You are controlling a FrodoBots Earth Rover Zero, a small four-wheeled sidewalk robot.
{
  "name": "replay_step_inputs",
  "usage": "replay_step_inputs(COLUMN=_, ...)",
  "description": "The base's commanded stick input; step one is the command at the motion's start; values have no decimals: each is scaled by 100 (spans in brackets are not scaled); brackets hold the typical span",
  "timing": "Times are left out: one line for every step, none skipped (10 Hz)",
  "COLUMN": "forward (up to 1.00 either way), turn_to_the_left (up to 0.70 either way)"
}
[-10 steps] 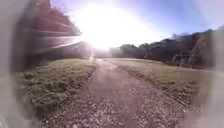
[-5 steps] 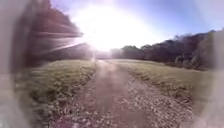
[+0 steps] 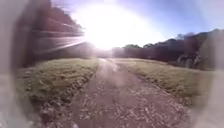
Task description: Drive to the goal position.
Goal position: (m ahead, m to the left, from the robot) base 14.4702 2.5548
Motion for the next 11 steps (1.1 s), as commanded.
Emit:
replay_step_inputs(forward=85, turn_to_the_left=-28)
replay_step_inputs(forward=85, turn_to_the_left=-34)
replay_step_inputs(forward=85, turn_to_the_left=-34)
replay_step_inputs(forward=85, turn_to_the_left=0)
replay_step_inputs(forward=85, turn_to_the_left=0)
replay_step_inputs(forward=85, turn_to_the_left=0)
replay_step_inputs(forward=85, turn_to_the_left=0)
replay_step_inputs(forward=85, turn_to_the_left=0)
replay_step_inputs(forward=85, turn_to_the_left=0)
replay_step_inputs(forward=85, turn_to_the_left=0)
replay_step_inputs(forward=85, turn_to_the_left=0)
